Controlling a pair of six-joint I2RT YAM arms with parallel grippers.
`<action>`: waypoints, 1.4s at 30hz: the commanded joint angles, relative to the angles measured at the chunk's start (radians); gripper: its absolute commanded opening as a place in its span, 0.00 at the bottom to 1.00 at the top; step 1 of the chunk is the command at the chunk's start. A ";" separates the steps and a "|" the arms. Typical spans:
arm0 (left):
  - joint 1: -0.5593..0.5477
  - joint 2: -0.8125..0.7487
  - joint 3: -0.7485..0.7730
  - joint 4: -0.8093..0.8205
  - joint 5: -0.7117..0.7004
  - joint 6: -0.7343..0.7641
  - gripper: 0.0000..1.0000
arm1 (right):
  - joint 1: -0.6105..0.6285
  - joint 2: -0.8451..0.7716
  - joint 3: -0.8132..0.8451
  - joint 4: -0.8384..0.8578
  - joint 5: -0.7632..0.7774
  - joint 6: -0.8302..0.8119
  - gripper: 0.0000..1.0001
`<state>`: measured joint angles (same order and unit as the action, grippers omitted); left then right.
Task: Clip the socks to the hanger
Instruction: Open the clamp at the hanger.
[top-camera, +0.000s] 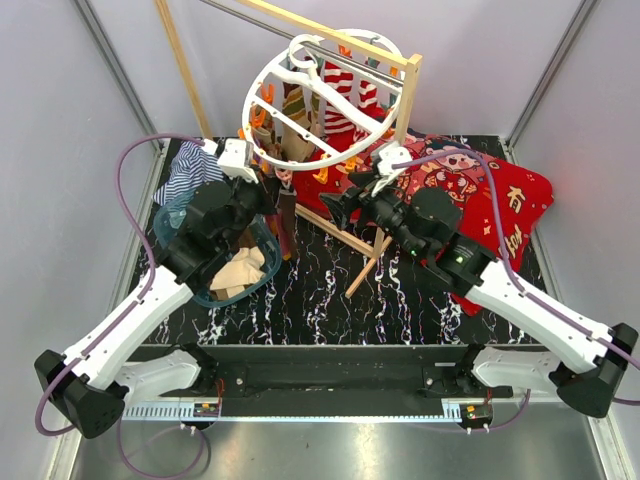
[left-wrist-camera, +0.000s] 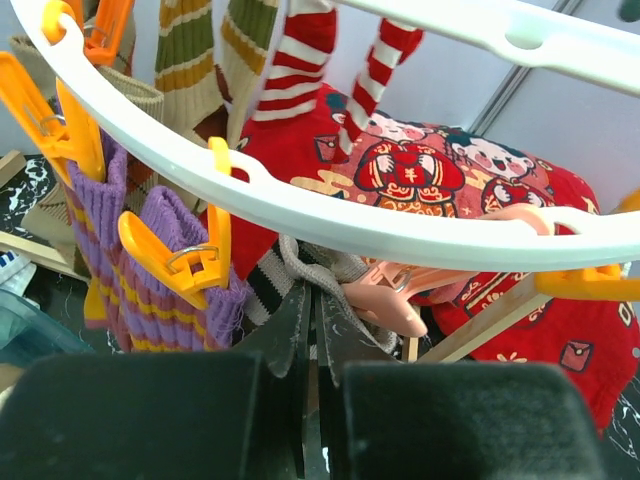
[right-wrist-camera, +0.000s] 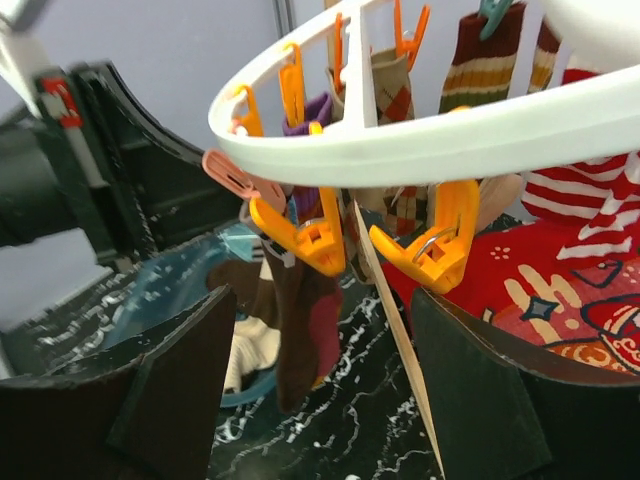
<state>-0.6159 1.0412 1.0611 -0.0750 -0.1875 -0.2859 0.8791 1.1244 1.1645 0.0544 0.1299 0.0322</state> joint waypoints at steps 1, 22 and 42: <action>0.022 -0.015 0.048 0.004 -0.009 0.030 0.03 | 0.004 0.034 0.052 0.013 -0.033 -0.104 0.77; 0.074 -0.023 0.050 -0.009 0.056 0.030 0.04 | 0.000 0.167 0.135 0.162 -0.182 -0.189 0.76; 0.076 -0.026 0.051 -0.022 0.069 0.037 0.04 | 0.000 0.196 0.127 0.263 -0.139 -0.124 0.68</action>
<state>-0.5449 1.0340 1.0676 -0.1158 -0.1486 -0.2588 0.8791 1.3144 1.2655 0.2134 -0.0425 -0.1314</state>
